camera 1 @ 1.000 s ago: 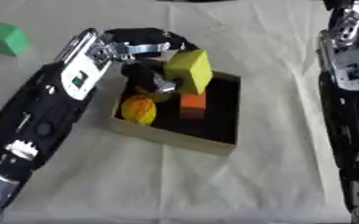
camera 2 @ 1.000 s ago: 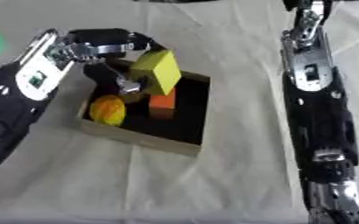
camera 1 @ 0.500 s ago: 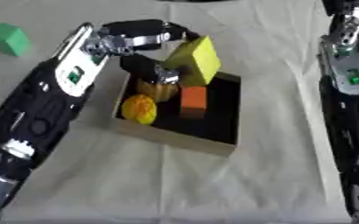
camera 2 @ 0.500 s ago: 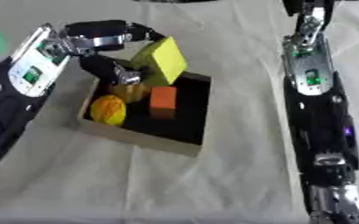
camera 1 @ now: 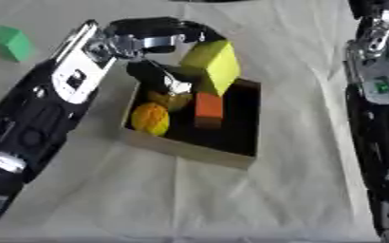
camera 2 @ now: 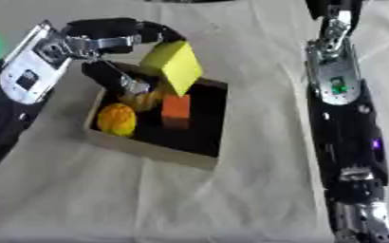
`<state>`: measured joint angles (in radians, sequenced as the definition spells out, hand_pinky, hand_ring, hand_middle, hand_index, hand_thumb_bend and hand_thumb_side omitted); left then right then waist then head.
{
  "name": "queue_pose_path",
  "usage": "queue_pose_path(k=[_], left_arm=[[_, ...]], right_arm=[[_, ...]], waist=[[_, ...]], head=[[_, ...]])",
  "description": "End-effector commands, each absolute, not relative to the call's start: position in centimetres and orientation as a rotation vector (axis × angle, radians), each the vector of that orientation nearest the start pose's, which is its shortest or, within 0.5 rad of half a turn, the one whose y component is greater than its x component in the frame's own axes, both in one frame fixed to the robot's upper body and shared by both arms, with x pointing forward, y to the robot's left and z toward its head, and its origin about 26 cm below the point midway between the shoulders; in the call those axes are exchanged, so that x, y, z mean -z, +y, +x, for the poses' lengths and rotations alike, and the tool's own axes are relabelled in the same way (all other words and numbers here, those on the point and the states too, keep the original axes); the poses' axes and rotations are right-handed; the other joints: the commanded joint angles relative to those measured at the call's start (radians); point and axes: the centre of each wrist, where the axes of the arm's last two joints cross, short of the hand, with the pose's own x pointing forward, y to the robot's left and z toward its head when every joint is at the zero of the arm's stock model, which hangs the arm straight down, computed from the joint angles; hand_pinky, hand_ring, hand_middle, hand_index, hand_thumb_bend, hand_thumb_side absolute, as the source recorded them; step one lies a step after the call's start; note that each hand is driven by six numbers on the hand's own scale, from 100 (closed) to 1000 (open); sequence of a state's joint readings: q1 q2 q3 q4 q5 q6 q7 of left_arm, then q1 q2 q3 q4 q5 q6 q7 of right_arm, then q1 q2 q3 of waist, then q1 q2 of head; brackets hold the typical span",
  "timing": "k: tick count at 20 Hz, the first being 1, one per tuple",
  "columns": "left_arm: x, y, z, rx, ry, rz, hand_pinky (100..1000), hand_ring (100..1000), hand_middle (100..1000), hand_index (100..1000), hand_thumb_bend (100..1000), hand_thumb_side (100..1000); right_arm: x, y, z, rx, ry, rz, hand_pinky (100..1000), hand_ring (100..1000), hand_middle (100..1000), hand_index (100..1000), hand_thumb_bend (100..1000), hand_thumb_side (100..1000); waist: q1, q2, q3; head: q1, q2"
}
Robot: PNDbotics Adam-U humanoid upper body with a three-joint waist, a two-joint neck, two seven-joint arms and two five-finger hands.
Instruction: Pick up objects on the table and place them in the box.
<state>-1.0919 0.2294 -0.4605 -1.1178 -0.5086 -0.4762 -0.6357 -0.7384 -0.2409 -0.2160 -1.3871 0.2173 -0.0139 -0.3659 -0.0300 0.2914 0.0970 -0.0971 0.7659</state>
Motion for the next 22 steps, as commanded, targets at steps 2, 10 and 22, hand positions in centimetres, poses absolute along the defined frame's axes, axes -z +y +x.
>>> queue_pose_path(k=[2,10,22], left_arm=[[-24.5,8.8,45.1,-2.675,1.69,-0.119,1000,1000,956,1000,100,844],[-23.7,9.0,45.6,-2.703,1.686,-0.108,1000,1000,981,1000,100,952],[-22.5,8.6,45.9,-2.733,1.667,-0.067,1000,1000,1000,1000,174,1000]], right_arm=[[-22.9,-28.1,42.1,0.207,-2.197,-0.611,698,698,651,832,100,548],[-22.6,-28.1,42.0,0.222,-2.188,-0.606,695,691,641,828,100,552],[-22.3,-27.9,42.0,0.241,-2.181,-0.595,691,681,625,824,100,555]], waist=[[0.016,-0.047,-0.003],[0.017,-0.047,-0.005],[0.017,-0.044,-0.005]], head=[[0.002,0.004],[0.0,0.004],[0.003,0.004]])
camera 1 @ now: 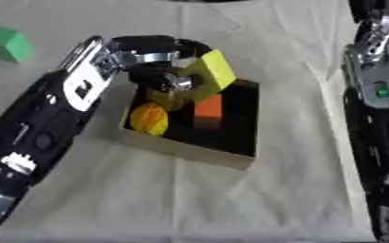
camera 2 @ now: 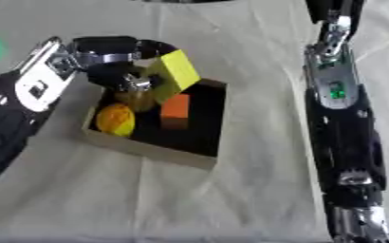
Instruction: Pick up objects on the table and place them in the box.
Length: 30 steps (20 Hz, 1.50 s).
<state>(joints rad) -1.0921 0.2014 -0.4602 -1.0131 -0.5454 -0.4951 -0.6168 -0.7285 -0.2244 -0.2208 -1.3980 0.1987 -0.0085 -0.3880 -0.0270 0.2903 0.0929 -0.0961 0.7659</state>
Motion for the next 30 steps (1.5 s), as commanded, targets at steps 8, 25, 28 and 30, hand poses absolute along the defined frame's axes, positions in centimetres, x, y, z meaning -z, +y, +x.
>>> queue_pose_path(k=[8,25,28,30], left_arm=[[-23.0,8.4,45.8,-2.724,1.646,-0.092,1000,1000,1000,1000,100,226],[-22.4,8.3,46.1,-2.779,1.685,-0.082,1000,1000,1000,1000,421,1000],[-22.8,8.2,46.0,-2.777,1.682,-0.099,1000,1000,1000,1000,396,1000],[-23.5,8.0,45.7,-2.742,1.67,-0.114,1000,1000,1000,1000,100,925]], right_arm=[[-22.2,-27.8,41.9,0.26,-2.177,-0.591,687,674,614,819,100,560],[-22.3,-27.6,41.7,0.295,-2.177,-0.587,681,665,600,812,100,567],[-22.3,-27.7,41.7,0.303,-2.172,-0.587,680,662,597,810,100,568],[-22.2,-27.7,41.7,0.31,-2.172,-0.587,678,659,595,808,100,570]], waist=[[0.016,-0.044,0.0],[0.017,-0.045,-0.004],[0.019,-0.046,-0.004],[0.02,-0.046,-0.003]], head=[[0.0,0.004],[-0.005,0.004],[-0.005,0.004],[-0.005,0.004]])
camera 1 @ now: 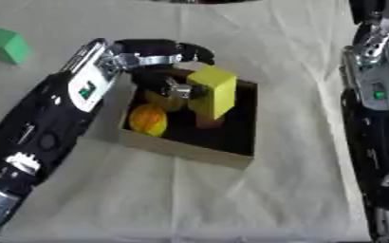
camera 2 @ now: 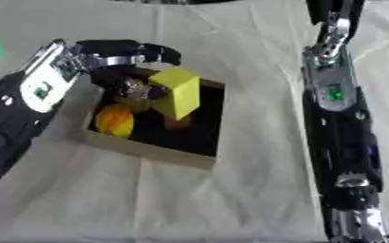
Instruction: Pick up objects on the table and place them in the box.
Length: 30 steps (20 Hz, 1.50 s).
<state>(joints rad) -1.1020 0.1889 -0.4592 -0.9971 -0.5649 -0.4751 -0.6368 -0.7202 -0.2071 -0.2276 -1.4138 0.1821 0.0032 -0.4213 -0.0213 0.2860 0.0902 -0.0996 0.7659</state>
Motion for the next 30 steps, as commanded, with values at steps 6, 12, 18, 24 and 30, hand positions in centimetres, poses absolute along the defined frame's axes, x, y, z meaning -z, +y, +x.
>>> queue_pose_path(k=[6,12,18,24,30], left_arm=[[-23.9,7.6,45.5,-2.716,1.639,-0.116,1000,1000,1000,1000,100,180],[-23.6,7.5,45.6,-2.729,1.653,-0.091,1000,1000,1000,1000,100,515],[-25.9,7.5,44.3,-2.608,1.766,-0.051,1000,1000,1000,1000,100,584],[-30.8,11.9,43.1,-2.542,2.029,-0.127,1000,1000,1000,1000,100,409],[-34.1,19.2,43.0,-2.466,2.328,-0.386,1000,990,883,920,100,217]], right_arm=[[-22.2,-27.6,41.6,0.331,-2.17,-0.582,674,649,586,803,100,575],[-22.2,-27.5,41.5,0.338,-2.17,-0.581,672,646,582,801,100,577],[-22.0,-27.5,41.5,0.338,-2.163,-0.584,672,650,582,801,100,577],[-22.1,-27.9,41.4,0.339,-2.163,-0.601,671,650,581,800,100,576],[-22.3,-28.7,41.4,0.351,-2.157,-0.627,670,649,580,800,100,573]], waist=[[0.019,-0.041,-0.001],[0.021,-0.04,-0.002],[0.022,-0.041,0.002],[0.025,-0.043,0.016],[0.02,-0.039,0.03]], head=[[-0.002,0.004],[-0.006,0.004],[-0.01,0.004],[-0.024,0.004],[-0.03,0.004]])
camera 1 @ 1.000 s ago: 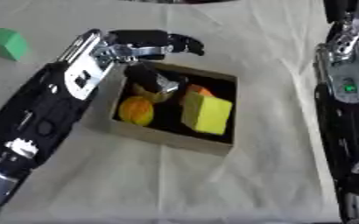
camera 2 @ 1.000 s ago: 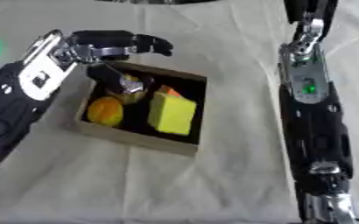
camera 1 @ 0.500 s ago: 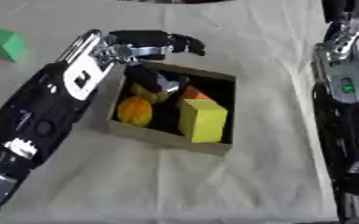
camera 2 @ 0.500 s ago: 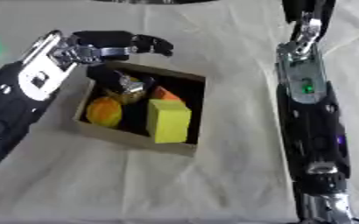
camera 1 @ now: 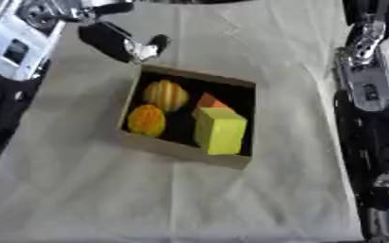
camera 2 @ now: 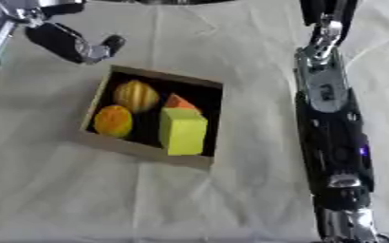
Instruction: Pick up objects on the table and place them in the box.
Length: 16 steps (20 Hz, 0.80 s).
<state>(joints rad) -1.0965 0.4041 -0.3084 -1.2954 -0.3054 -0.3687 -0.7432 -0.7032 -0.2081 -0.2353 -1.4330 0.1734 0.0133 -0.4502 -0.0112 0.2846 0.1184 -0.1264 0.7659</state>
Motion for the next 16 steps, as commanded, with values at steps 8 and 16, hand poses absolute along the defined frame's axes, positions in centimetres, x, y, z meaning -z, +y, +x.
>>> queue_pose_path(k=[8,16], left_arm=[[-34.5,28.8,44.9,-2.355,2.587,-1.075,1000,1000,979,1000,100,168],[-32.0,35.1,46.9,-2.208,2.749,-1.65,1000,1000,986,1000,100,286]], right_arm=[[-23.1,-29.5,41.3,0.361,-2.172,-0.662,670,648,579,800,100,564],[-23.4,-29.9,41.4,0.364,-2.176,-0.674,669,648,577,799,100,561]], waist=[[0.0,-0.03,0.013],[-0.004,-0.018,0.013]], head=[[0.005,0.004],[0.008,0.004]])
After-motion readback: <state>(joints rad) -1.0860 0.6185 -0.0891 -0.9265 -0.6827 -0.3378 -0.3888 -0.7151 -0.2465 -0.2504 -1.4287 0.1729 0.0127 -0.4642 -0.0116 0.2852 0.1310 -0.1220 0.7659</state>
